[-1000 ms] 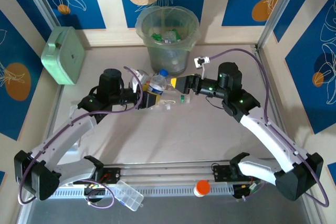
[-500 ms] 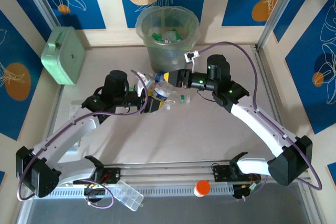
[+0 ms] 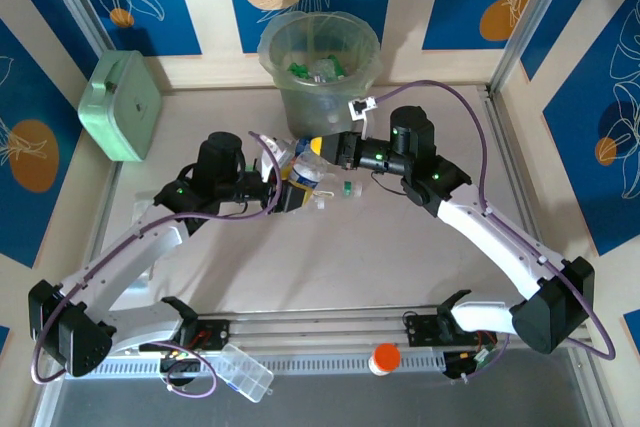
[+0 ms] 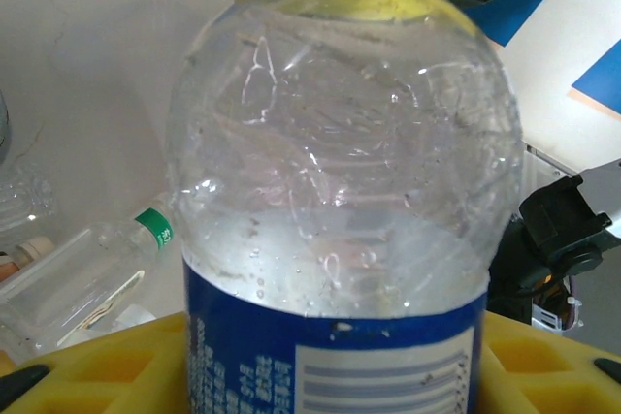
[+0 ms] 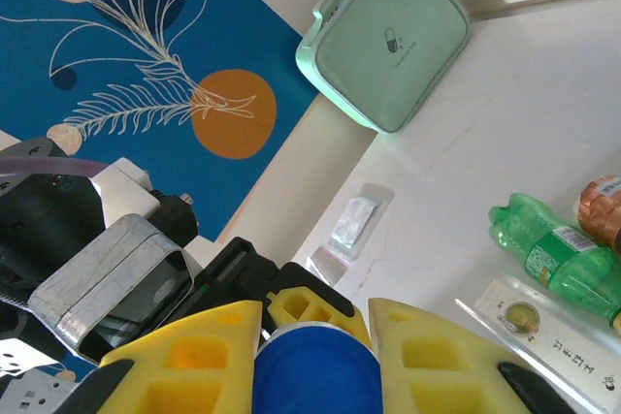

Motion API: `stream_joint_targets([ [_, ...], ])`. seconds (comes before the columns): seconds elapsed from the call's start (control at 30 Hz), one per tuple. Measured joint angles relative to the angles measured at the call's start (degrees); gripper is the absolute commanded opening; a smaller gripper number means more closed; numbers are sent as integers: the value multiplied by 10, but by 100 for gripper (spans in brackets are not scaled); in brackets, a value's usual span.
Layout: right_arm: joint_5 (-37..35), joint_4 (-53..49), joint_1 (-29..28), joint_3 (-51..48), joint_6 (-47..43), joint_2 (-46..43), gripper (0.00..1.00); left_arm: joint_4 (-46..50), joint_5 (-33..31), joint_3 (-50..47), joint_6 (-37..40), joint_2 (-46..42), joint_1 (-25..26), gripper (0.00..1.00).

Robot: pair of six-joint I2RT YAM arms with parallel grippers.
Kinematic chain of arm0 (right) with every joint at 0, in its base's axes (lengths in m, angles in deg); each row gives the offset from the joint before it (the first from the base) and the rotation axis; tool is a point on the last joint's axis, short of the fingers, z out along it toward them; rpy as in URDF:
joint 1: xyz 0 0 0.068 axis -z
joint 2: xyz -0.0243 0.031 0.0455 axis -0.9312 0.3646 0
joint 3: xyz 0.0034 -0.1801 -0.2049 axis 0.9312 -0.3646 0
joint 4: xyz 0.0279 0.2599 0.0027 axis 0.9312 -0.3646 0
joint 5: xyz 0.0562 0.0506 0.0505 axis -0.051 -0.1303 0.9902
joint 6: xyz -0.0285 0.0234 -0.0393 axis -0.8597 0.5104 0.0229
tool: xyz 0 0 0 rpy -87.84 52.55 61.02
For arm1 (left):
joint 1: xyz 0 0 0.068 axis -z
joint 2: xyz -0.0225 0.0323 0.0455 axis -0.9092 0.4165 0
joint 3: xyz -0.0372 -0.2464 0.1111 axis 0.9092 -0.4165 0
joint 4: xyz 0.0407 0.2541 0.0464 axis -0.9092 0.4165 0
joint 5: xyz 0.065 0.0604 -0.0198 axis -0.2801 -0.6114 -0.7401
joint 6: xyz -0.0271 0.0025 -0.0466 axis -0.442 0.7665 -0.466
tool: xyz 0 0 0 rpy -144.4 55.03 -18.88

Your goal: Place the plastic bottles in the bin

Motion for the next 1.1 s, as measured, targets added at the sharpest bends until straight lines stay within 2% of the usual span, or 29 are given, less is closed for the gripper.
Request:
stream_joint_targets([
  [0.1,-4,0,0,0,2,0,5,1,-15,1,0,-2,2,78],
  [0.2,-6,1,1,1,10,0,5,4,-48,1,0,-9,3,89],
  [0.3,-9,-3,7,10,13,5,4,4,-88,-1,-1,-28,3,95],
  [0.43,-16,-20,32,49,10,18,0,0,-155,-12,0,-80,3,95],
  [0.6,-31,-33,108,123,11,44,0,-40,-280,-64,2,-166,3,95],
  [0.7,-43,-34,150,179,13,76,0,-49,-336,-98,2,-180,3,94],
  [0.9,-71,-28,210,308,28,178,0,-52,-396,-119,2,-157,3,93],
  [1.1,-124,-33,217,469,-2,327,0,-65,-412,-122,2,-150,3,93],
])
